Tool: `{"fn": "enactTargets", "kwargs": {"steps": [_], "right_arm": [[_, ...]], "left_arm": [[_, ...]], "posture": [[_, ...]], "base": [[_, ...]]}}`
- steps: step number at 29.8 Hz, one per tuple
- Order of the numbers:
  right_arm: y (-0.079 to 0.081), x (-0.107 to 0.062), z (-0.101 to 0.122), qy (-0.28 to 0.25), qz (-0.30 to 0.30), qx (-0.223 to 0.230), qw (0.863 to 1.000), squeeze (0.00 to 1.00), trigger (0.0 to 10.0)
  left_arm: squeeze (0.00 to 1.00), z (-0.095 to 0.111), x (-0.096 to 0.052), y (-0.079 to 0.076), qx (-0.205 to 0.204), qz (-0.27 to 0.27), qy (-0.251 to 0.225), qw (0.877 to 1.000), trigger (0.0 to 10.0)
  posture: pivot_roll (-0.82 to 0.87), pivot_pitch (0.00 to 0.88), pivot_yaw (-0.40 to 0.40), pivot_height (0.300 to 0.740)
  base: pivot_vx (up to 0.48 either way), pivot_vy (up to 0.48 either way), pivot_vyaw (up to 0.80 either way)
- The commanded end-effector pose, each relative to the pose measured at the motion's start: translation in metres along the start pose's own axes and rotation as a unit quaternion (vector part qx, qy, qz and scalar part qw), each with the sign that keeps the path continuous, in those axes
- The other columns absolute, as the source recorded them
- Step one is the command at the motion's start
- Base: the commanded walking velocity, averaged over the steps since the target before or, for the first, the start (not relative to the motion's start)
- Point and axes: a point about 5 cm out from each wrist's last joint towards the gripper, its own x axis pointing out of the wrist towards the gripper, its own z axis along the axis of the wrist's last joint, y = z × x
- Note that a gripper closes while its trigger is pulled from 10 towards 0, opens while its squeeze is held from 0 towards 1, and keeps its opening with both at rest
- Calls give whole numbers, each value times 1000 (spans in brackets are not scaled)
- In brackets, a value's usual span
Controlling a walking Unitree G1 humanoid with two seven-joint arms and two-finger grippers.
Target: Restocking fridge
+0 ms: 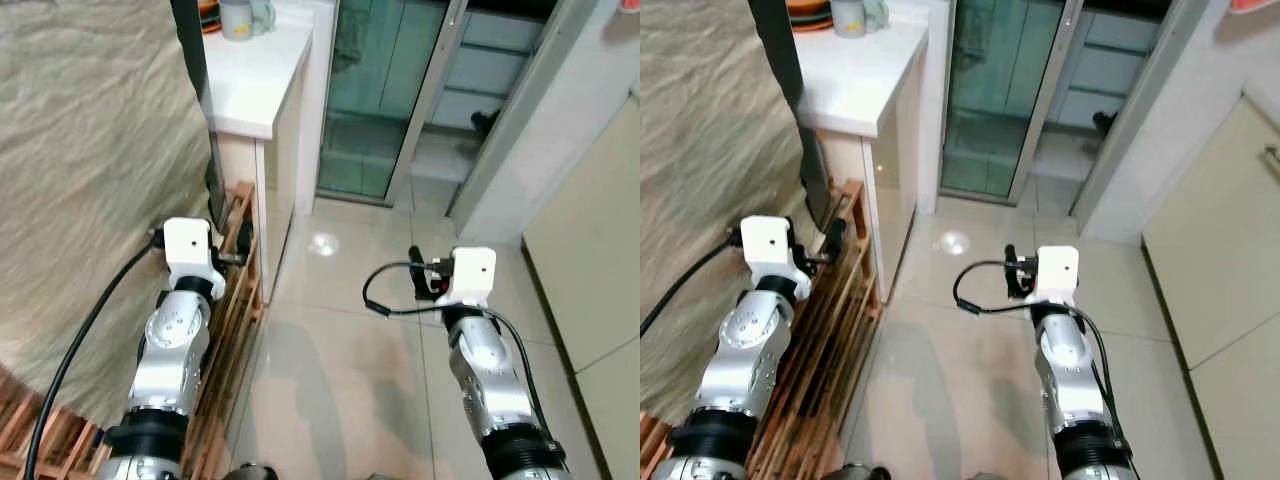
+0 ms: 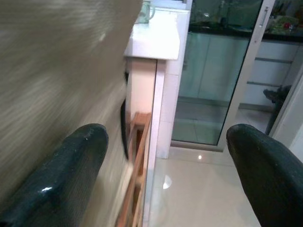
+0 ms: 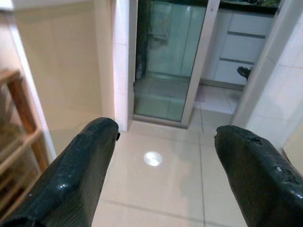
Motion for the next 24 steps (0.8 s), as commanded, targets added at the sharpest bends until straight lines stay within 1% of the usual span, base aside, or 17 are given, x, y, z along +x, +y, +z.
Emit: {"fn": "enactTargets", "kwargs": {"steps": [1,6,11,14,17,20,22,24], "right_arm": [[-5,-2,-2,1,-10,-1,1000,0,10000],[-6,-2,-3,2,-12,-1,1000,0,10000],[-4,-2,-3,3,-10,-1,1000,0,10000],[-2,-1,-2,1,-7,0,1000,0,10000],[-2,-1,0,-3,-5,-1,1000,0,10000],[0,1,7,-21,-2,-8,1000,0,10000],[1,0,16,-43,2,-16,999,0,10000],[3,-1,19,-51,6,-22,998,0,10000]], "left_arm": [[0,-4,-2,-2,4,-3,7,1000,10000],[0,-3,-1,-2,5,-5,7,1000,10000],[0,-2,-2,-3,10,-2,-1,1000,10000],[0,4,-3,-2,1,8,-17,1000,10000],[0,7,-2,-2,0,10,-21,1000,10000],[0,9,-2,-1,6,10,-26,1000,10000],[0,12,-2,-1,23,6,-32,999,10000],[0,17,-1,-3,23,2,-41,999,10000]], "posture": [[-60,0,-33,740],[-59,0,-32,740],[-55,0,-34,740],[-52,0,-38,740],[-51,0,-38,740],[-51,0,-39,740],[-52,0,-39,740],[-55,0,-37,740]], "base": [[-480,0,0],[-480,0,0],[0,0,0],[0,0,0],[0,0,0],[0,0,0],[0,0,0],[0,0,0]]}}
